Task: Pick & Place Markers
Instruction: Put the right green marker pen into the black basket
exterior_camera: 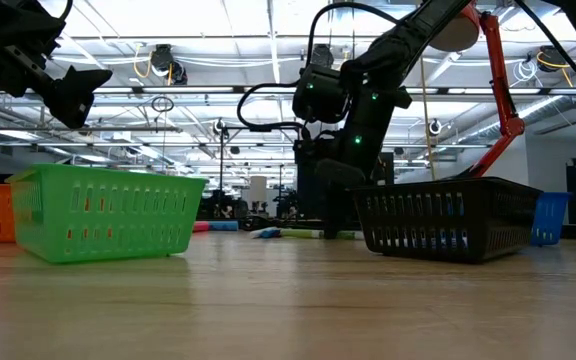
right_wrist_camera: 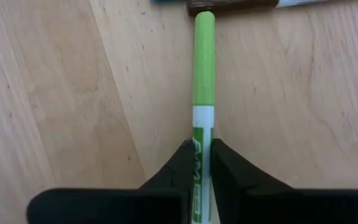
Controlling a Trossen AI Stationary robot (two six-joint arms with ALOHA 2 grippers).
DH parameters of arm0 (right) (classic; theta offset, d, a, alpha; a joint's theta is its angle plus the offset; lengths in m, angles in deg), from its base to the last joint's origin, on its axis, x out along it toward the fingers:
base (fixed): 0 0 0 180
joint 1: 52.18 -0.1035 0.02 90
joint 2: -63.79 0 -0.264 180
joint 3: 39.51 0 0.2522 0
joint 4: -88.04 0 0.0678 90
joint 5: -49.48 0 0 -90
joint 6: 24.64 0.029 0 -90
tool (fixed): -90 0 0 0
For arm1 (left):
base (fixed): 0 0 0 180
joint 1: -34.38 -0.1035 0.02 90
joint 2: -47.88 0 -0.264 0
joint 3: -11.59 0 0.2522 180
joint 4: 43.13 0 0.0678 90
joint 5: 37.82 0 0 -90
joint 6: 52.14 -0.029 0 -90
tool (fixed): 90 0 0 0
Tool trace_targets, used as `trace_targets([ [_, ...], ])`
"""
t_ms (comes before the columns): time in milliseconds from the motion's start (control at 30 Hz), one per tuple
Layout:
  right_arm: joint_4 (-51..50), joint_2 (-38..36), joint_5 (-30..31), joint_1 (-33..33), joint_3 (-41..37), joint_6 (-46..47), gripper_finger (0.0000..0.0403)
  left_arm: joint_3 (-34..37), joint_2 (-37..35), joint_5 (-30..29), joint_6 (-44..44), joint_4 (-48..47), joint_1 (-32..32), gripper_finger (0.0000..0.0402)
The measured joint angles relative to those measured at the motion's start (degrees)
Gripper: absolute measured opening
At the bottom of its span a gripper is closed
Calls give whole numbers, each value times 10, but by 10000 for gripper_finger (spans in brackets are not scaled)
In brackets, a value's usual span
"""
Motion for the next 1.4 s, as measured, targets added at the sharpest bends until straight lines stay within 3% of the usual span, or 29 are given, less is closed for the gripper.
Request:
trace_targets([
  [300,4,-4,-4,-1,-1,-20,32,0,0,0,0,0,0,310],
  [767,8,-93,-30,-13,-2,-47,30,0,0,0,0,0,0,310],
  [1067,-6,-137,-66,-43,-1,-51,33,0,0,0,0,0,0,310],
  [1400,-68,-161,-65,-88,-1,-44,29,0,0,0,0,0,0,310],
])
